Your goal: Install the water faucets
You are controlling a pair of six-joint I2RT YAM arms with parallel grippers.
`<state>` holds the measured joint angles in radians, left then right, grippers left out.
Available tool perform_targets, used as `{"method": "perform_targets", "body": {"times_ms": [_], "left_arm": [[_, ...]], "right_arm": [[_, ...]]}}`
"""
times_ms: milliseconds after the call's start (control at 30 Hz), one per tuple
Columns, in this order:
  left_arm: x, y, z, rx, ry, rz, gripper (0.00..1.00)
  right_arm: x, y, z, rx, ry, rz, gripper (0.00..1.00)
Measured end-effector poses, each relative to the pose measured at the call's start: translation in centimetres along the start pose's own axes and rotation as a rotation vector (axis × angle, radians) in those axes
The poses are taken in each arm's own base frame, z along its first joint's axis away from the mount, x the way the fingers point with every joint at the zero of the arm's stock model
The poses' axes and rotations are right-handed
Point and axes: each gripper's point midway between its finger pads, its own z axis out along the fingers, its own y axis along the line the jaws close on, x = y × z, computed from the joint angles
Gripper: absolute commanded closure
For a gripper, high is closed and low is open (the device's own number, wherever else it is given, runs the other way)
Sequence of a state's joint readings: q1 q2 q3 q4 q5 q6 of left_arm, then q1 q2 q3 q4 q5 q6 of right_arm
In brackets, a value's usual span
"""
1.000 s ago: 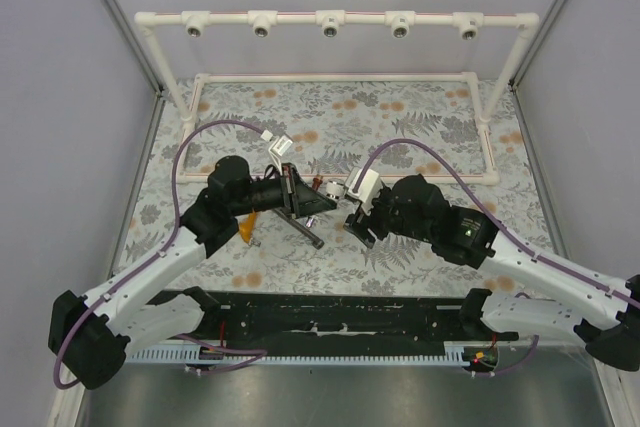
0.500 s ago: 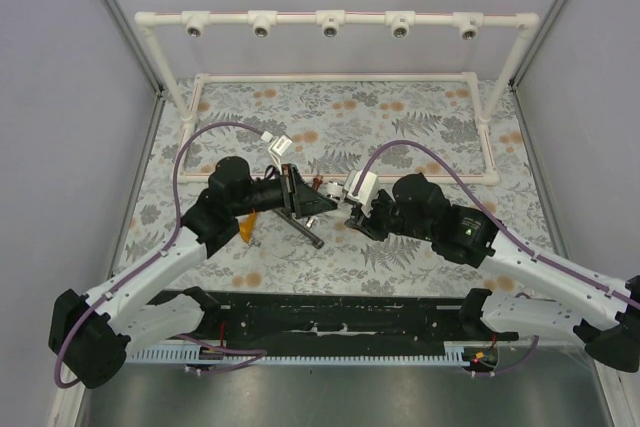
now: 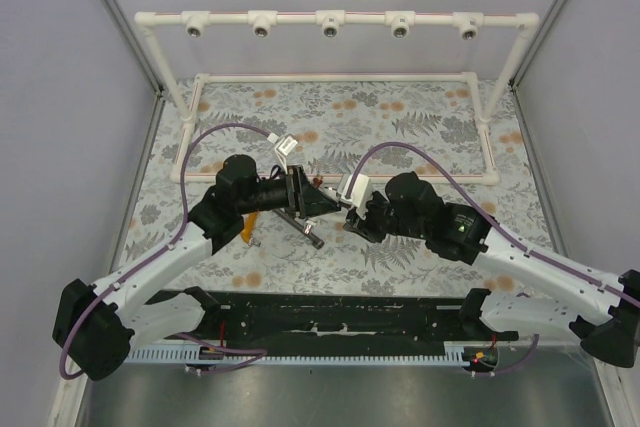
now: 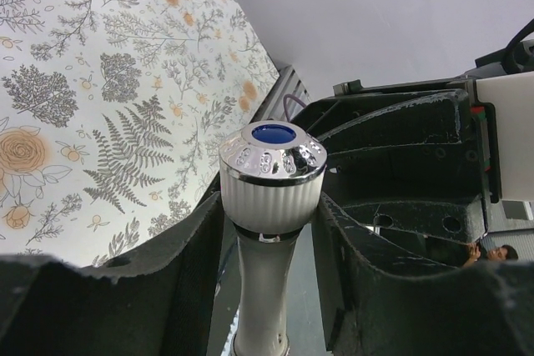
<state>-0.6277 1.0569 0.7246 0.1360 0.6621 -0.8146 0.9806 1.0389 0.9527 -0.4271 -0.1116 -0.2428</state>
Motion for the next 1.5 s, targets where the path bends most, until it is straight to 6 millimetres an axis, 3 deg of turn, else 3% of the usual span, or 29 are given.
{"method": "perform_targets", "body": {"times_ms": [233,367,467,567,600,733,833,933,1167,1367,1500], "left_arm": [[0.5,0.5,-0.1,-0.019,0.021,-0.001,0.47],[1.1,1.1,-0.2,-0.042,0.046,0.01,0.53],[1.2,0.9,-0.3,-0.037,0.058,0.029,0.67],[1.3,0.7,-0.4,-0.026,0.069,0.039,0.96],[1.3,0.6,-0.4,-0.021,0.071,0.046,0.98],[1.4,0.5,-0.4,-0.015,0.076,0.049,0.98],[1.0,1.3,-0.7,-0.066,0.047,0.054,0.98],[0.1,2.4,-1.9,-0.166,-0.02,0.068,0.98],[-4.2,5.7,-8.5,-0.481,-0.317,0.136,0.98],[-5.3,7.7,-13.8,-0.716,-0.491,0.206,0.98],[-5.5,8.6,-16.9,-0.83,-0.576,0.228,0.98]], "right_arm": [[0.0,-0.1,0.2,0.002,0.006,-0.005,1.0],[0.1,-0.1,0.3,0.002,0.011,-0.004,1.0],[0.1,-0.2,0.4,0.003,0.012,-0.003,1.0],[0.1,-0.3,0.4,0.005,0.013,-0.002,0.98],[0.1,-0.3,0.4,0.005,0.014,-0.002,0.91],[0.4,-0.7,0.4,0.01,0.021,0.001,0.3],[0.3,-1.7,0.8,0.034,0.024,0.044,0.13],[0.8,-4.5,1.3,0.086,0.044,0.122,0.04],[4.5,-13.6,3.8,0.29,0.195,0.368,0.02],[10.2,-21.6,5.6,0.456,0.334,0.606,0.02],[14.8,-24.6,6.2,0.497,0.415,0.712,0.03]]}}
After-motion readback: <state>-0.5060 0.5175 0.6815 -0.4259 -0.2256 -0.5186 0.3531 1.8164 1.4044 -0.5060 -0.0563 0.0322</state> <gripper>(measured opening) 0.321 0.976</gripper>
